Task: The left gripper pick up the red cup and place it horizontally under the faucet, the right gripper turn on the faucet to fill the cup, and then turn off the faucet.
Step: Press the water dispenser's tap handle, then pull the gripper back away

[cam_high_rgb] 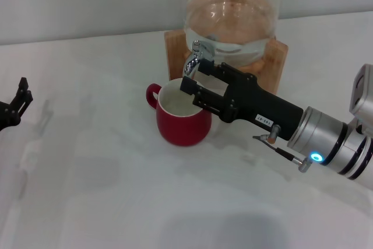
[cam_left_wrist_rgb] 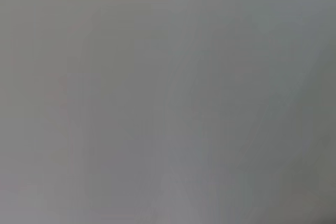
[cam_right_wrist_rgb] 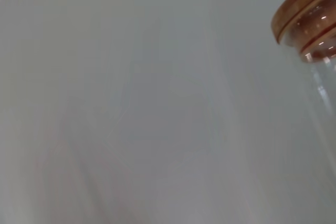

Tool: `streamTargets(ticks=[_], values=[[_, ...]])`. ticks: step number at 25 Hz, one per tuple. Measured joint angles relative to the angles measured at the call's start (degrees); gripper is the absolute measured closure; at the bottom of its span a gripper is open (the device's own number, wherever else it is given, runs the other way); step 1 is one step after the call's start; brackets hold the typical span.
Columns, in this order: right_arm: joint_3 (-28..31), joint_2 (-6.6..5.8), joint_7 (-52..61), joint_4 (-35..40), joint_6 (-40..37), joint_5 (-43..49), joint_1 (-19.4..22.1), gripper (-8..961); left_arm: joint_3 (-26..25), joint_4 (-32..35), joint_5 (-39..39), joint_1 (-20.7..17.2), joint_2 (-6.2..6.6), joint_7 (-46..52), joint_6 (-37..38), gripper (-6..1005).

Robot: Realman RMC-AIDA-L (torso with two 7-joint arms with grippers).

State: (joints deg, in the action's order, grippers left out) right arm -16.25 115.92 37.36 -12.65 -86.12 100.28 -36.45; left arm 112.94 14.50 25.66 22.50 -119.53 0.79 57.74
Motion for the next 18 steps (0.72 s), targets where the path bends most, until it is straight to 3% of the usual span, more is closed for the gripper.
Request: streamTargets(ticks=[18], values=[[0.79, -0.16, -0.09, 0.17, -0.42, -0.03, 0.51, 231, 0.00, 0.00, 0.01, 0.00, 0.00, 0.00, 0.00, 112]])
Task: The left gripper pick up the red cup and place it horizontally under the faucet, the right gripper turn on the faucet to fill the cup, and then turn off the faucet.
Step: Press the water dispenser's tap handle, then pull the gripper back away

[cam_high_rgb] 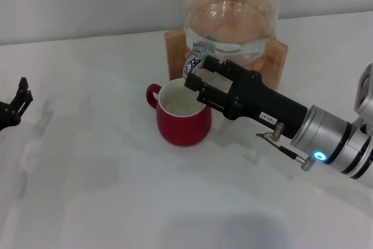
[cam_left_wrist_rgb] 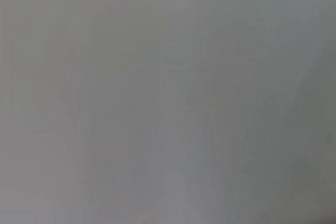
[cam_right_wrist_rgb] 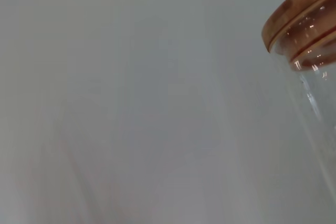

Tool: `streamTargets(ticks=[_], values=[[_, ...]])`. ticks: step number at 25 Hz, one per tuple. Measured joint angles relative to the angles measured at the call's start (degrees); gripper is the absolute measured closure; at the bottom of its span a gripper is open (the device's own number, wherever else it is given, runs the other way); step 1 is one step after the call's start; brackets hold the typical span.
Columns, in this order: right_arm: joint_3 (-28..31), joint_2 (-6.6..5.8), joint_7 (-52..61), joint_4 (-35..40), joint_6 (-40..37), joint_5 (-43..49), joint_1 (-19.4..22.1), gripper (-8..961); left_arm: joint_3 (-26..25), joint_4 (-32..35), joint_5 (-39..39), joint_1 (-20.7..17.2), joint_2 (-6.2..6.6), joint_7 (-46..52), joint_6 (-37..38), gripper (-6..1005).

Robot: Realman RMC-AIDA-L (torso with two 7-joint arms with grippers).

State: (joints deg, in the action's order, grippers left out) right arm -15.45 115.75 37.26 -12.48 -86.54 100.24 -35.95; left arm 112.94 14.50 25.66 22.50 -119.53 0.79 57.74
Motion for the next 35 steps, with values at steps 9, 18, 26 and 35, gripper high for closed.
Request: streamTargets(ticks=[9, 18, 26, 35], values=[[-0.02, 0.00, 0.00, 0.00, 0.10, 0.00, 0.00, 231, 0.00, 0.00, 0.00, 0.00, 0.00, 0.00, 0.00, 111], [0.44, -0.07, -0.01, 0.01, 0.02, 0.04, 0.12, 231, 0.00, 0.00, 0.00, 0.00, 0.00, 0.00, 0.00, 112], [0.61, -0.07, -0.05, 0.52, -0.06, 0.04, 0.49, 231, 0.00, 0.00, 0.00, 0.00, 0.00, 0.00, 0.00, 112], [1.38, -0.01, -0.09, 0.63, -0.14, 0.05, 0.80, 231, 0.00, 0.00, -0.30, 0.00, 0.00, 0.00, 0.00, 112]])
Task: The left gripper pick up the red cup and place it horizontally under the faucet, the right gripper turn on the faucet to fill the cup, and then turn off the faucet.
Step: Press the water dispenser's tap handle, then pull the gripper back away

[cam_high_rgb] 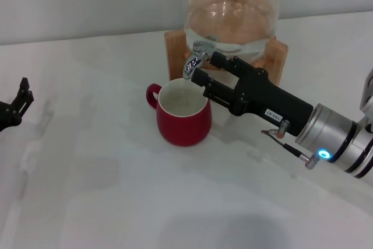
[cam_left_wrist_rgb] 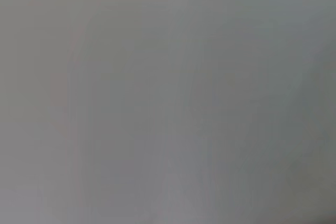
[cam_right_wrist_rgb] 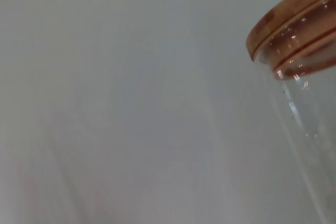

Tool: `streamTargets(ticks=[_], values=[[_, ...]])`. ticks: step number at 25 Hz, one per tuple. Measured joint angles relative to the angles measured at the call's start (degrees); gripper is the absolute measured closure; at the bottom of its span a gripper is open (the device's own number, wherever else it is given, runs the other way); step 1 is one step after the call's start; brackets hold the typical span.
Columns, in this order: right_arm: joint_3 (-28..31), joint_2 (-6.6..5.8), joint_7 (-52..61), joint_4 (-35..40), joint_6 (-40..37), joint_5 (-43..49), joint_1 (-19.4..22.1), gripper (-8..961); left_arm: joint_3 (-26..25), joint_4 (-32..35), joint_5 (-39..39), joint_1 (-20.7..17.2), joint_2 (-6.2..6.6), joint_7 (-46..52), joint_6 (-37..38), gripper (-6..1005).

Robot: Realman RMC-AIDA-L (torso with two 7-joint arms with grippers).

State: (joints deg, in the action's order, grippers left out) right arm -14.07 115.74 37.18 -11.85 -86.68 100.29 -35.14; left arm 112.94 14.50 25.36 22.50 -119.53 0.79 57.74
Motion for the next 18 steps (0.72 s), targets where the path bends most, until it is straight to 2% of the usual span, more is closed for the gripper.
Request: streamTargets(ticks=[18], values=[[-0.03, -0.09, 0.01, 0.08, -1.58, 0.14, 0.66, 231, 0.00, 0.00, -0.15, 0.00, 0.00, 0.00, 0.00, 111]])
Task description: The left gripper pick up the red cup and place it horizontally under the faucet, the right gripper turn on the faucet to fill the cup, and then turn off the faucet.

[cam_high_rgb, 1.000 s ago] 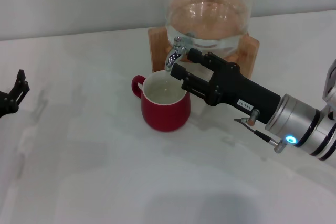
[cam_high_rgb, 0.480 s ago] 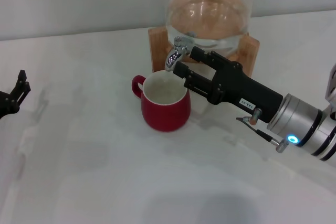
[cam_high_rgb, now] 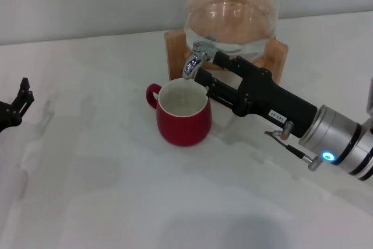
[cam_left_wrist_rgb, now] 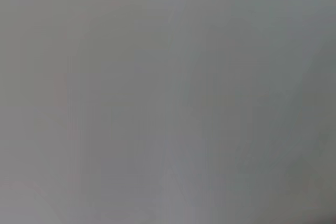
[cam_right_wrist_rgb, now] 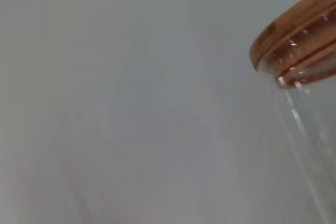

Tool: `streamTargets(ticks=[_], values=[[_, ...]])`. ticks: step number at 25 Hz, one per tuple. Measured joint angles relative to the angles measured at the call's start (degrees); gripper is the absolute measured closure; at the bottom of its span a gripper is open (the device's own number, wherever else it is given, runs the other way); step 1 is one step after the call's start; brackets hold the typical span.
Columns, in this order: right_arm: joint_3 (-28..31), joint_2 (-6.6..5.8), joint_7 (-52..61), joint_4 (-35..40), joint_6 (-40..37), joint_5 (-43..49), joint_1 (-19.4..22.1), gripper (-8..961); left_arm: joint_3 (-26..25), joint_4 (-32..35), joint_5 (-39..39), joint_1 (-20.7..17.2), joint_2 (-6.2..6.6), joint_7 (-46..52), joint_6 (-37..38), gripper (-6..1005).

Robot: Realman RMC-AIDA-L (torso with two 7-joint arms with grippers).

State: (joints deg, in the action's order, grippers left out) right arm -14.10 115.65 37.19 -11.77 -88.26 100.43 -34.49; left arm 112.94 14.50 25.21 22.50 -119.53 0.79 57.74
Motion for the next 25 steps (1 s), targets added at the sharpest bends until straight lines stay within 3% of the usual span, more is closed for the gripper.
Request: streamTargets(ticks=[10, 25], values=[[-0.53, -0.39, 1.35, 1.24, -9.94, 0.58, 3.17, 231, 0.00, 0.00, 0.02, 0.00, 0.00, 0.00, 0.00, 111], [2.36, -0.35, 5.37, 10.15, -9.15, -4.77, 5.72, 231, 0.00, 0.01, 0.05, 0.05, 0.09, -0.06, 0.26, 112]])
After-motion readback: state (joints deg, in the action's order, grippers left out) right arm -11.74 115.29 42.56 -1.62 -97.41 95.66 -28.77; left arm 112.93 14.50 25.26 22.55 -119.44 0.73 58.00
